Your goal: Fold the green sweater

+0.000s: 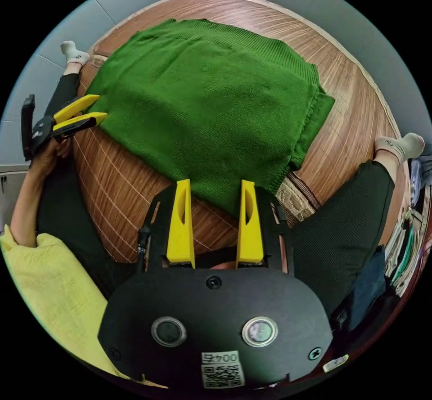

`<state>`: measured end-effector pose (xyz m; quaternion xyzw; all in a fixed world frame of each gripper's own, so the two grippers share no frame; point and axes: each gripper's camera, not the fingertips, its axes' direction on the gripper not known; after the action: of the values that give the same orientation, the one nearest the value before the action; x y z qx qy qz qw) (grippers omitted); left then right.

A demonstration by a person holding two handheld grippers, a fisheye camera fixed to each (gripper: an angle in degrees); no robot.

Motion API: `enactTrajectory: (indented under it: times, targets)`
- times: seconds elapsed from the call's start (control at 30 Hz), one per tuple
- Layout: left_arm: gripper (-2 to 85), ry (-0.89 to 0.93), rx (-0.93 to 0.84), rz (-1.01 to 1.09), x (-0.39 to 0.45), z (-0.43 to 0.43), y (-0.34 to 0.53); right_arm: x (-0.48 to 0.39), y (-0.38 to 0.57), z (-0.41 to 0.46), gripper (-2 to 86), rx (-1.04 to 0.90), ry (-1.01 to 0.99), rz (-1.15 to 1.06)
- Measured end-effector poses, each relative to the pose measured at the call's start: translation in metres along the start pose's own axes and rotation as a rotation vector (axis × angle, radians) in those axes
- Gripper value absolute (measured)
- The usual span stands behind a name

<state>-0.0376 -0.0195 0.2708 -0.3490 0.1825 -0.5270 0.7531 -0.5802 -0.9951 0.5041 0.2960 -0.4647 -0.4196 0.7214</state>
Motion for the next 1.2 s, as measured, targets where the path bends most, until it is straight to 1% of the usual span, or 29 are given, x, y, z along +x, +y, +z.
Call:
enactTrajectory:
  times: [0.1, 0.2, 0.27, 0.3, 0.37, 0.47, 0.6, 0.63, 0.67, 0.7, 0.73, 0.77, 0.83, 0.93, 1.0, 1.1, 1.13, 1.17, 1.2]
  targets:
    - [17.3, 0.005, 0.002, 0.000, 0.007, 0.000, 0.002, 0.040, 0.003, -0.039, 15.9, 0.050, -0.128, 0.035]
    - [16.0, 0.046, 0.037, 0.007, 0.013, -0.008, 0.005, 0.107, 0.013, -0.072, 14.0, 0.081, -0.227, 0.159]
    - [14.9, 0.045, 0.157, 0.047, 0.028, -0.028, 0.010, 0.156, 0.010, -0.071, 13.5, -0.004, -0.369, 0.220]
    - [14.7, 0.040, 0.186, 0.073, 0.034, -0.033, 0.011, 0.163, 0.007, -0.067, 13.6, -0.040, -0.387, 0.221]
    - [14.6, 0.081, 0.242, 0.168, 0.066, -0.046, 0.010, 0.182, -0.009, -0.053, 14.2, -0.178, -0.400, 0.197]
    - [14.5, 0.148, 0.241, 0.286, 0.119, -0.045, 0.005, 0.194, -0.030, -0.040, 14.2, -0.293, -0.419, 0.163]
    - [14.4, 0.212, 0.226, 0.401, 0.185, -0.033, -0.007, 0.209, -0.043, -0.024, 12.7, -0.367, -0.481, 0.167]
    - [14.4, 0.232, 0.216, 0.435, 0.206, -0.028, -0.012, 0.216, -0.044, -0.025, 11.6, -0.373, -0.480, 0.174]
    - [14.4, 0.244, 0.209, 0.475, 0.227, -0.023, -0.016, 0.221, -0.043, -0.026, 7.4, -0.373, -0.479, 0.169]
    - [14.4, 0.248, 0.205, 0.498, 0.238, -0.021, -0.018, 0.223, -0.042, -0.027, 5.3, -0.368, -0.480, 0.163]
    - [14.6, 0.251, 0.197, 0.548, 0.260, -0.015, -0.021, 0.227, -0.039, -0.029, 4.8, -0.348, -0.568, 0.136]
    - [14.7, 0.245, 0.184, 0.600, 0.281, -0.010, -0.025, 0.234, -0.036, -0.029, 4.3, -0.331, -0.642, 0.139]
    - [14.9, 0.219, 0.164, 0.675, 0.310, -0.001, -0.028, 0.246, -0.032, -0.032, 3.9, -0.305, -0.655, 0.157]
    - [15.1, 0.097, 0.134, 0.745, 0.349, 0.016, -0.034, 0.257, -0.025, -0.037, 3.7, -0.270, -0.699, 0.139]
    - [14.3, 0.038, 0.116, 0.745, 0.363, 0.024, -0.039, 0.263, -0.020, -0.039, 3.7, -0.249, -0.725, 0.132]
    - [7.7, -0.038, 0.090, 0.732, 0.375, 0.033, -0.046, 0.273, -0.010, -0.042, 4.7, -0.203, -0.778, 0.117]
    - [4.9, -0.088, 0.095, 0.706, 0.375, 0.034, -0.048, 0.279, -0.006, -0.044, 7.0, -0.179, -0.796, 0.122]
    - [4.2, -0.104, 0.114, 0.675, 0.372, 0.031, -0.050, 0.290, -0.001, -0.047, 10.7, -0.137, -0.811, 0.151]
    - [3.8, -0.085, 0.120, 0.662, 0.369, 0.029, -0.052, 0.297, 0.002, -0.048, 12.2, -0.109, -0.819, 0.175]
